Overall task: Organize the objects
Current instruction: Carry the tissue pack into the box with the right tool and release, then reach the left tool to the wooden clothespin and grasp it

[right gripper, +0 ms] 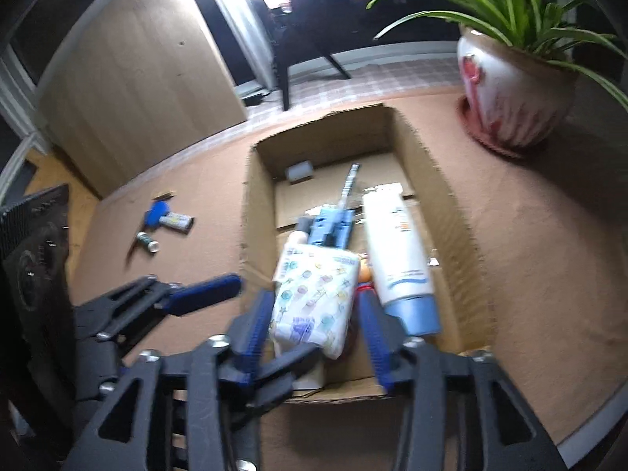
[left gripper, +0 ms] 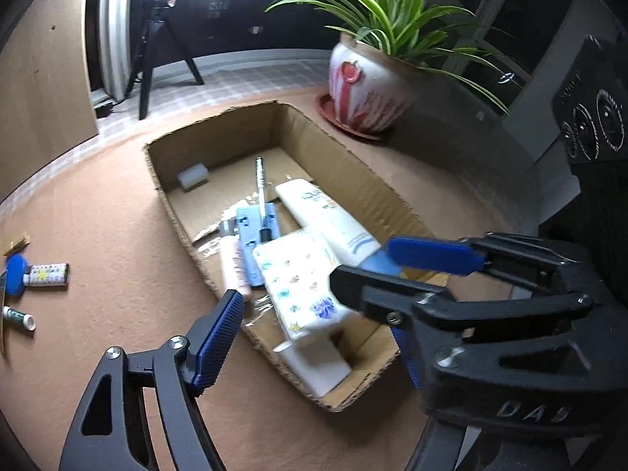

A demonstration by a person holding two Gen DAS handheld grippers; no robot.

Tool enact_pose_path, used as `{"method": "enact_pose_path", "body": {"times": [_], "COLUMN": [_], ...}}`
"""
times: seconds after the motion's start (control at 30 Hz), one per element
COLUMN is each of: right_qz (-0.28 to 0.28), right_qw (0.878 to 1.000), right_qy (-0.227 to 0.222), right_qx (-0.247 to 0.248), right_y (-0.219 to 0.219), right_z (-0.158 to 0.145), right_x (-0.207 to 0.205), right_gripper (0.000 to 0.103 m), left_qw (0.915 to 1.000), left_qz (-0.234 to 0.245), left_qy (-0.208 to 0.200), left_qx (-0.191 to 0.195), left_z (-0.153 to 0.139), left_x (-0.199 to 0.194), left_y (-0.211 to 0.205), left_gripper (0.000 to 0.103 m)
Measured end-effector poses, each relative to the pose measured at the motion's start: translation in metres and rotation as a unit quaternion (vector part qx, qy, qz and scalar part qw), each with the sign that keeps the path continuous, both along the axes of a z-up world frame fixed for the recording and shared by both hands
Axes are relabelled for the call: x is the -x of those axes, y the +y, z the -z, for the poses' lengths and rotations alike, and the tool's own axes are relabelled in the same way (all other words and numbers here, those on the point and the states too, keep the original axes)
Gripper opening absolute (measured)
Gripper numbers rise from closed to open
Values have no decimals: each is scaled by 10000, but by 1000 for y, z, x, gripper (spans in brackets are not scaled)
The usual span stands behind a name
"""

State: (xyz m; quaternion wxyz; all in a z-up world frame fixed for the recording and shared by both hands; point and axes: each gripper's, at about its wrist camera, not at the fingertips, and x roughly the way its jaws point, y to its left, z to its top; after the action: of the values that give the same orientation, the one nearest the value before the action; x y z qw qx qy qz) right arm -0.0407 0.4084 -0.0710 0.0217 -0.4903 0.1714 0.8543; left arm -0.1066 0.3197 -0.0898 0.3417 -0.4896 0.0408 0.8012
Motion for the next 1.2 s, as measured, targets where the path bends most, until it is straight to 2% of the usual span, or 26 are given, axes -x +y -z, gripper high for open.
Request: {"method": "enact_pose_path", "body": {"times": [0.4, 0.63, 0.8, 0.97, 1.2], "right_qz": [23, -63, -80, -34, 66], "right_qw": [9997, 9994, 9996, 9995, 9995], "right_qy": [129, 168, 48, -79, -180], "right_qx": [210, 302, 276, 288, 266], "right_y": [-14, -34, -46, -50, -48], "right_z": [-11, -15, -10, -3, 3], "right_x": [1, -2, -6, -11, -23], "right_gripper": [48, 48, 48, 48, 48], "left_qw": [9994, 9966, 9884, 9748, 9602], "left_qz": [-318, -691, -1354, -1992, -2440], "left_qy": [-4, -191, -384, -413, -533], "left_qx": [167, 414, 573, 912, 1249], "left_z": [-4, 6, 13, 20, 27], "left_x": [14, 35, 81, 148, 219], "left_y": [-52, -110, -167, -221, -254], "left_gripper": [78, 78, 78, 78, 77]}}
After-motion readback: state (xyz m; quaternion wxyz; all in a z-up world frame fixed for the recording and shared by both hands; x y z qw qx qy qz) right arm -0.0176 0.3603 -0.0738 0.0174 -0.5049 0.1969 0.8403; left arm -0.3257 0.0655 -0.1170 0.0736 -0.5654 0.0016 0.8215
